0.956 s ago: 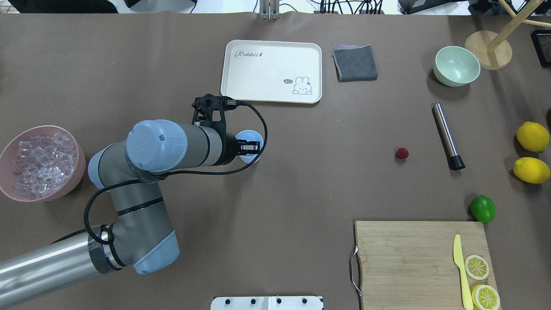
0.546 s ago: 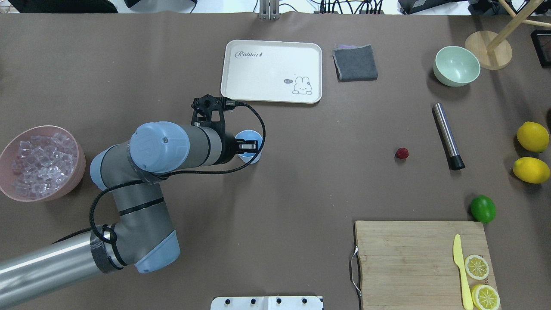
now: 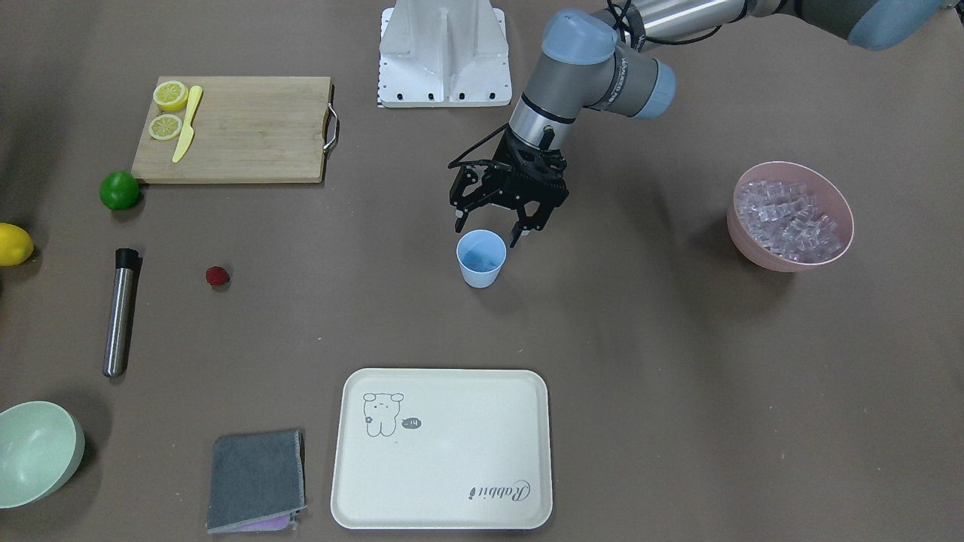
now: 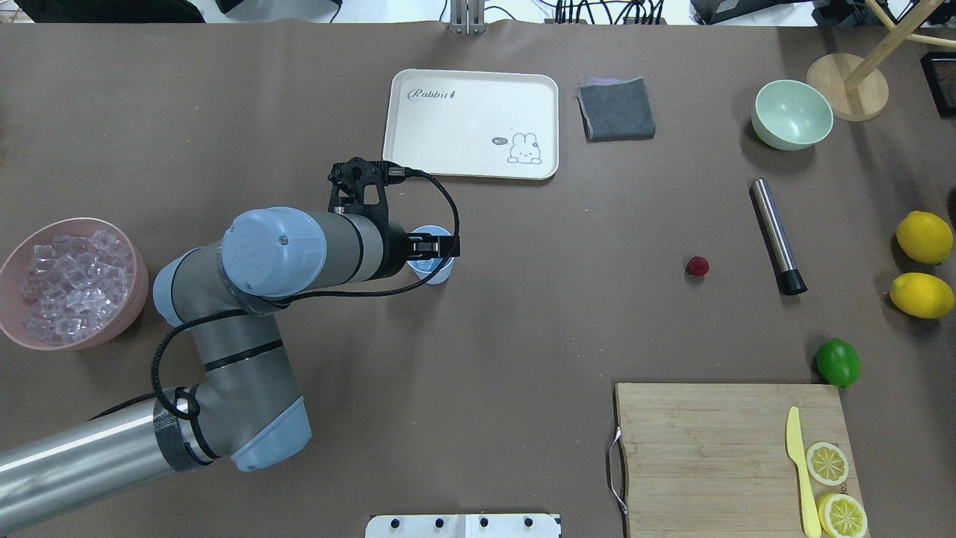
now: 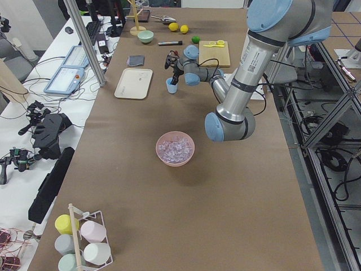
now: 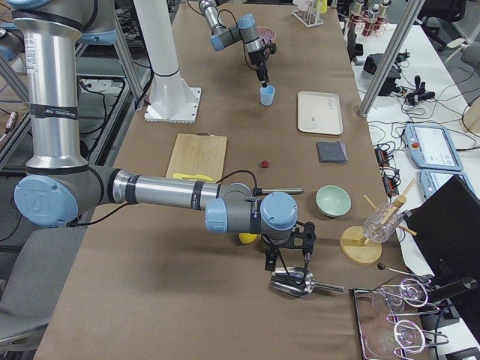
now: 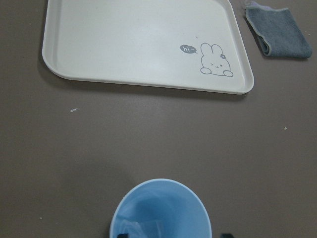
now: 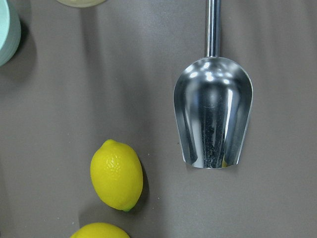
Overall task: Mash ice and strawberries in cup
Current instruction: 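Move the left gripper back over the pink ice bowl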
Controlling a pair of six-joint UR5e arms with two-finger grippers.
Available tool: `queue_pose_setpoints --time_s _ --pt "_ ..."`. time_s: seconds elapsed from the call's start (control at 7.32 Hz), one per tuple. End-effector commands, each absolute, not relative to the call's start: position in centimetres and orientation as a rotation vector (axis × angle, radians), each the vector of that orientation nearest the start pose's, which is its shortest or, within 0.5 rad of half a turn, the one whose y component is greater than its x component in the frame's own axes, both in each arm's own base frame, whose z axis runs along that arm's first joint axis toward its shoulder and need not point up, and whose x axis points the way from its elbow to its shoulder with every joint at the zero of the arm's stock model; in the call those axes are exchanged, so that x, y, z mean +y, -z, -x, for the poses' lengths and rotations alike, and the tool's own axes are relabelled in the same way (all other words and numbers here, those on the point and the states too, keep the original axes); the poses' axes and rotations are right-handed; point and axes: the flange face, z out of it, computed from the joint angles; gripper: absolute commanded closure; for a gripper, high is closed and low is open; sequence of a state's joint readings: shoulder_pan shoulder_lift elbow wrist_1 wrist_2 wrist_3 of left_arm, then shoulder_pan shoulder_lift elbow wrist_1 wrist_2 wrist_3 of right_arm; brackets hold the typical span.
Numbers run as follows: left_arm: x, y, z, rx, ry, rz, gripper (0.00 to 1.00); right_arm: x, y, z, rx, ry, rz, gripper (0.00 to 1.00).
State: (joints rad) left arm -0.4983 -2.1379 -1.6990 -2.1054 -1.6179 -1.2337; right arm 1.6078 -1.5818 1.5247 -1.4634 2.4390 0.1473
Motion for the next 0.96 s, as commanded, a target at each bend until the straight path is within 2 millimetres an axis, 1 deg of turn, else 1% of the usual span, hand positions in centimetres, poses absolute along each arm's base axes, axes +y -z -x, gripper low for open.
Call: queue_pose_setpoints --time_s 0.0,0.14,0.27,0.41,0.55,0.68,0.82 --pt "-41.9 -21.1 -45.5 1.004 0.129 -0.392 0.03 -48.9 -66.7 -7.5 -0.870 -0.149 -0.002 0.00" --pt "-42.1 -21.5 -40.8 0.932 0.132 -0.344 0.03 -49.0 -66.7 -7.6 -0.870 -0.150 -0.004 0.00" --pt "-41.1 -25.3 -36.3 0.881 0.130 -0.327 0.03 -49.0 -66.6 -7.5 -0.870 -0.148 -0.005 0.00" --pt "-40.3 -29.1 -31.3 0.835 0.126 -0.311 0.03 -49.0 -66.4 -7.5 -0.871 -0.148 -0.007 0.00" --pt "-40.4 -32.2 -25.4 0.805 0.121 -0.283 0.03 -49.1 -66.2 -7.5 -0.872 -0.145 -0.013 0.00" --pt "-40.9 -34.5 -21.3 0.803 0.155 -0.224 0.03 -49.0 -66.2 -7.2 -0.871 -0.137 -0.010 0.00" --pt "-40.8 -36.8 -19.1 0.778 0.197 -0.184 0.03 -49.2 -66.0 -6.8 -0.871 -0.127 -0.011 0.00"
